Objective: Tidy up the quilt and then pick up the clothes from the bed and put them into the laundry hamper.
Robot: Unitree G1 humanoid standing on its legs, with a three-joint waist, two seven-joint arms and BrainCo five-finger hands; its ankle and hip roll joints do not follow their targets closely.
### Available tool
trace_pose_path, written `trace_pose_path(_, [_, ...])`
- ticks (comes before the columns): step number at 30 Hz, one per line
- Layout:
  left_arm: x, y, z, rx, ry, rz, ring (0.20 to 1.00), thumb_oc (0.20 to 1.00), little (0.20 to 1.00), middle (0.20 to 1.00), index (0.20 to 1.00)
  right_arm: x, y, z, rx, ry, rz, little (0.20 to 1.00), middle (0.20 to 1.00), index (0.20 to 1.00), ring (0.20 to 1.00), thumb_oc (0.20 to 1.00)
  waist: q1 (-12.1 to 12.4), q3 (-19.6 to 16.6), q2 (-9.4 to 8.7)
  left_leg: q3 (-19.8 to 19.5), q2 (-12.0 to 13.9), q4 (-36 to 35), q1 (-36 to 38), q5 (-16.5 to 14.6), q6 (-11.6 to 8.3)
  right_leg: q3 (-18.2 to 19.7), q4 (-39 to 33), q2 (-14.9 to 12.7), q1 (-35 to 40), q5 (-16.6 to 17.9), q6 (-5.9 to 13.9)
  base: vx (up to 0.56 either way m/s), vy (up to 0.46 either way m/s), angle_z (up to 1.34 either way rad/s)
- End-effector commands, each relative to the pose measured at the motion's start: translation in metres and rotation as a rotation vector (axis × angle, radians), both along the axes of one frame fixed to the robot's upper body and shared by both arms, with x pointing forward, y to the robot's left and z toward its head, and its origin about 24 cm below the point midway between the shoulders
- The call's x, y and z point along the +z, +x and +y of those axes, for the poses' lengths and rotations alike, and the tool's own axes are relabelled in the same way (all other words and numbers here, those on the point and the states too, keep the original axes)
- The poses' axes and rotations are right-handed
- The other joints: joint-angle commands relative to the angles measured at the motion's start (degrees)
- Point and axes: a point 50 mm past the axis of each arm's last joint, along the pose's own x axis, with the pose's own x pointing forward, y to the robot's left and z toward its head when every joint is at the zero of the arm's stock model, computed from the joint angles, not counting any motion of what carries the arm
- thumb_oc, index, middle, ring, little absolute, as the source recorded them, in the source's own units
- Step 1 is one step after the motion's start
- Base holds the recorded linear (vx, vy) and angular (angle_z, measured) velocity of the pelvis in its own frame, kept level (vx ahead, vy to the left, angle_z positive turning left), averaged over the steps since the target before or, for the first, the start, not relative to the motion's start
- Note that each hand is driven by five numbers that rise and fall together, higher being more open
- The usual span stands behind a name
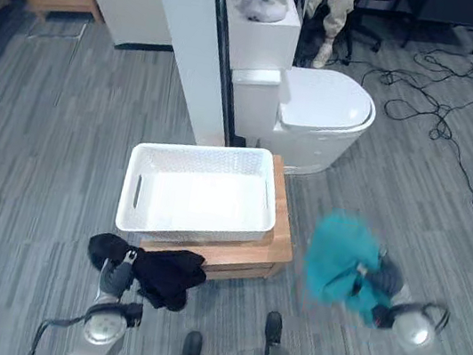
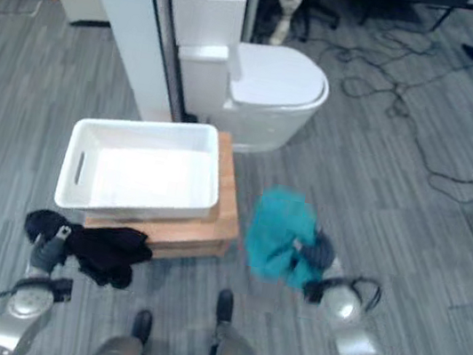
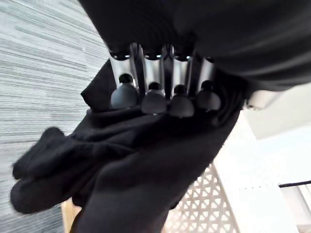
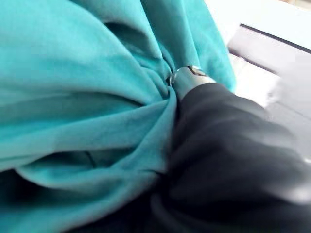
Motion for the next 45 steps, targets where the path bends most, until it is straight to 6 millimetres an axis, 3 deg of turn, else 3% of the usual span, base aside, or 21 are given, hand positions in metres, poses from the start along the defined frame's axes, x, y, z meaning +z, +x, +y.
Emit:
trace_pose_path(1, [0.033, 0.023, 0.018, -0.004, 0.047, -0.184, 0.2, 0.2, 0.2, 0.2, 0.2, 0.062, 0.02, 0.03, 0.189, -0.007, -0.276, 0.2, 0.2, 0.2, 0.2, 0.2, 1.36, -2.09, -2.3, 0.72, -1.15, 2.03, -1.23, -0.06, -2.52, -2.3, 0.33, -7.01, 5.66, -8.97, 6.15, 0.03, -0.066, -0.12])
trace_pose_path(2, [0.033, 0.024, 0.016, 0.003, 0.026, -0.195, 0.2, 0.2, 0.2, 0.2, 0.2, 0.086, 0.024, 0.035, 0.231, -0.041, -0.362, 0.2, 0.2, 0.2, 0.2, 0.2, 1.67, -1.22, -2.33, 1.82, -0.47, 2.6, -2.07, 0.41, -3.23, -3.71, 0.29, -7.64, 5.9, -9.1, 5.93, -0.05, -0.043, -0.04])
trace_pose_path(3, [0.034, 0.027, 0.012, 0.0, -0.017, -0.208, 0.2, 0.2, 0.2, 0.2, 0.2, 0.114, 0.032, 0.041, 0.258, -0.074, -0.456, 0.2, 0.2, 0.2, 0.2, 0.2, 1.28, -0.47, -2.26, 7.61, 1.54, 3.43, -3.42, 1.37, -4.14, -7.59, 0.16, -8.94, 6.17, -9.54, 6.0, -0.07, -0.045, 0.29])
trace_pose_path(4, [0.034, 0.029, 0.009, -0.013, -0.038, -0.213, 0.2, 0.2, 0.2, 0.2, 0.2, 0.124, 0.035, 0.044, 0.267, -0.089, -0.486, 0.2, 0.2, 0.2, 0.2, 0.2, 0.63, -0.19, -2.03, 11.78, 3.39, 4.25, -4.03, 2.31, -4.61, -9.66, 0.04, -9.54, 6.53, -9.71, 6.16, -0.08, -0.009, 0.89])
trace_pose_path(5, [0.034, 0.029, 0.009, -0.012, -0.038, -0.213, 0.2, 0.2, 0.2, 0.2, 0.2, 0.124, 0.035, 0.044, 0.267, -0.089, -0.486, 0.2, 0.2, 0.2, 0.2, 0.2, 0.57, -0.17, -2.0, 11.75, 3.41, 4.29, -4.05, 2.29, -4.62, -9.69, 0.04, -9.53, 6.54, -9.71, 6.15, -0.04, 0.004, 1.56])
trace_pose_path(6, [0.034, 0.032, 0.0, -0.049, -0.075, -0.218, 0.2, 0.2, 0.2, 0.2, 0.2, 0.148, 0.042, 0.059, 0.302, -0.117, -0.566, 0.2, 0.2, 0.2, 0.2, 0.2, 0.47, -0.02, -1.43, 16.83, 5.38, 5.07, -5.27, 4.23, -5.04, -12.19, -0.03, -9.81, 7.2, -9.91, 6.41, -0.02, 0.004, 1.3])
trace_pose_path(9, [0.037, 0.036, -0.003, -0.071, -0.082, -0.238, 0.2, 0.2, 0.2, 0.2, 0.2, 0.168, 0.05, 0.074, 0.338, -0.129, -0.623, 0.2, 0.2, 0.2, 0.2, 0.2, 0.44, -0.25, -0.61, 17.87, 5.96, 3.88, -5.49, 5.43, -5.41, -13.48, -0.03, -9.83, 7.38, -9.75, 6.45, 0.01, -0.004, 0.37])
trace_pose_path(11, [0.058, 0.046, -0.001, -0.138, -0.045, -0.318, 0.2, 0.2, 0.2, 0.2, 0.2, 0.195, 0.066, 0.08, 0.324, -0.183, -0.668, 0.2, 0.2, 0.2, 0.2, 0.2, 1.68, 0.21, 0.07, 17.64, 6.12, 1.59, -5.59, 6.76, -5.6, -13.76, 0.36, -9.64, 6.19, -9.53, 6.36, -0.01, -0.007, 0.25])
trace_pose_path(13, [0.059, 0.046, -0.001, -0.135, -0.046, -0.321, 0.2, 0.2, 0.2, 0.2, 0.2, 0.196, 0.067, 0.081, 0.327, -0.183, -0.671, 0.2, 0.2, 0.2, 0.2, 0.2, 1.53, 0.2, 0.13, 17.68, 6.15, 1.4, -5.67, 6.91, -5.62, -13.72, 0.4, -9.59, 5.98, -9.51, 6.32, -0.02, -0.005, 0.33])
trace_pose_path(16, [0.099, 0.061, 0.006, -0.199, 0.003, -0.481, 0.2, 0.2, 0.2, 0.2, 0.2, 0.22, 0.088, 0.077, 0.252, -0.236, -0.69, 0.2, 0.2, 0.2, 0.2, 0.2, 4.59, 2.62, 0.78, 16.6, 6.38, 0.9, -8.31, 8.39, -6.09, -14.61, 0.83, -9.47, 2.67, -8.76, 5.98, -0.08, -0.041, 0.11])
trace_pose_path(24, [0.163, 0.084, -0.004, -0.37, 0.054, -0.71, 0.2, 0.2, 0.2, 0.2, 0.2, 0.199, 0.11, 0.051, 0.125, -0.305, -0.54, 0.2, 0.2, 0.2, 0.2, 0.2, 6.75, 4.24, 3.7, 14.97, 6.22, 0.27, -11.78, 10.16, -6.94, -16.21, 0.48, -9.73, 0.25, -8.06, 6.13, -0.04, -0.024, 0.26])
trace_pose_path(25, [0.172, 0.089, -0.01, -0.399, 0.039, -0.747, 0.2, 0.2, 0.2, 0.2, 0.2, 0.189, 0.113, 0.05, 0.125, -0.339, -0.497, 1.0, 1.0, 1.0, 1.0, 1.0, 6.65, 4.31, 4.08, 14.76, 6.31, 0.17, -12.07, 10.38, -7.13, -16.43, 0.32, -9.68, 0.11, -8.05, 6.17, -0.01, -0.012, 0.26])
trace_pose_path(27, [0.191, 0.093, -0.022, -0.476, 0.054, -0.818, 0.2, 0.2, 0.2, 0.2, 0.2, 0.183, 0.114, 0.049, 0.148, -0.518, -0.45, 1.0, 1.0, 1.0, 1.0, 1.0, 5.98, 4.36, 4.65, 14.69, 6.75, 0.11, -11.59, 10.19, -7.62, -16.52, 0.11, -9.48, 0.66, -8.64, 6.38, -0.01, -0.009, 0.2])
trace_pose_path(30, [0.205, 0.092, -0.031, -0.529, 0.073, -0.875, 0.2, 0.2, 0.2, 0.2, 0.2, 0.178, 0.112, 0.054, 0.173, -0.609, -0.453, 1.0, 1.0, 1.0, 1.0, 1.0, 5.35, 4.21, 4.67, 14.85, 7.0, 0.2, -11.2, 10.09, -7.8, -16.18, 0.08, -9.29, 1.0, -8.78, 6.38, -0.01, -0.004, 0.04])
trace_pose_path(33, [0.224, 0.087, -0.046, -0.593, 0.094, -0.963, 0.2, 0.2, 0.2, 0.2, 0.2, 0.15, 0.102, 0.065, 0.241, -0.641, -0.427, 1.0, 1.0, 1.0, 1.0, 1.0, 3.86, 3.71, 4.29, 15.15, 7.11, 0.21, -9.97, 9.8, -7.64, -15.22, -0.03, -8.97, 1.8, -8.84, 6.13, 0.02, 0.002, -0.07])
trace_pose_path(34, [0.236, 0.086, -0.054, -0.609, 0.123, -1.024, 0.2, 0.2, 0.2, 0.2, 0.2, 0.129, 0.092, 0.07, 0.29, -0.655, -0.41, 1.0, 1.0, 1.0, 1.0, 1.0, 2.27, 2.96, 3.62, 15.49, 7.06, 0.46, -8.33, 8.58, -7.47, -14.36, 0.04, -8.83, 2.9, -9.48, 6.16, 0.07, 0.002, -0.11])
trace_pose_path(37, [0.247, 0.087, -0.06, -0.612, 0.145, -1.078, 0.2, 0.2, 0.2, 0.2, 0.2, 0.112, 0.08, 0.067, 0.302, -0.637, -0.389, 1.0, 1.0, 1.0, 1.0, 1.0, 0.94, 2.25, 3.04, 16.09, 6.98, 0.42, -7.06, 8.19, -7.26, -13.67, -0.02, -8.77, 3.46, -9.37, 6.09, 0.09, 0.019, -0.23])
trace_pose_path(38, [0.254, 0.092, -0.065, -0.589, 0.153, -1.12, 0.2, 0.2, 0.2, 0.2, 0.2, 0.095, 0.067, 0.061, 0.303, -0.602, -0.366, 1.0, 1.0, 1.0, 1.0, 1.0, -1.05, 1.81, 2.62, 16.83, 7.04, 0.6, -5.6, 7.25, -7.19, -13.03, 0.15, -8.8, 4.14, -9.85, 6.13, 0.03, 0.018, -0.29])
trace_pose_path(40, [0.256, 0.096, -0.068, -0.574, 0.163, -1.127, 0.2, 0.2, 0.2, 0.2, 0.2, 0.089, 0.059, 0.056, 0.299, -0.589, -0.355, 1.0, 1.0, 1.0, 1.0, 1.0, -1.85, 1.53, 2.34, 17.42, 7.08, 0.46, -5.06, 7.33, -7.1, -12.53, 0.02, -8.68, 4.18, -9.57, 6.03, 0.07, 0.031, -0.28])
trace_pose_path(41, [0.258, 0.106, -0.071, -0.535, 0.239, -1.125, 0.2, 0.2, 0.2, 0.2, 0.2, 0.07, 0.046, 0.052, 0.293, -0.537, -0.313, 1.0, 1.0, 1.0, 1.0, 1.0, -4.15, 1.12, 2.01, 18.43, 7.12, 0.57, -3.79, 6.36, -6.98, -11.57, 0.15, -8.54, 4.4, -9.89, 6.18, 0.1, 0.043, -0.4])
trace_pose_path(45, [0.243, 0.13, -0.069, -0.459, 0.345, -1.013, 0.2, 0.2, 0.2, 0.2, 0.2, 0.044, 0.028, 0.048, 0.294, -0.468, -0.237, 1.0, 1.0, 1.0, 1.0, 1.0, -6.88, 0.75, 1.67, 20.39, 7.21, 0.45, -2.85, 6.14, -6.85, -9.89, 0.18, -8.33, 3.49, -9.05, 6.3, 0.03, 0.033, -0.52])
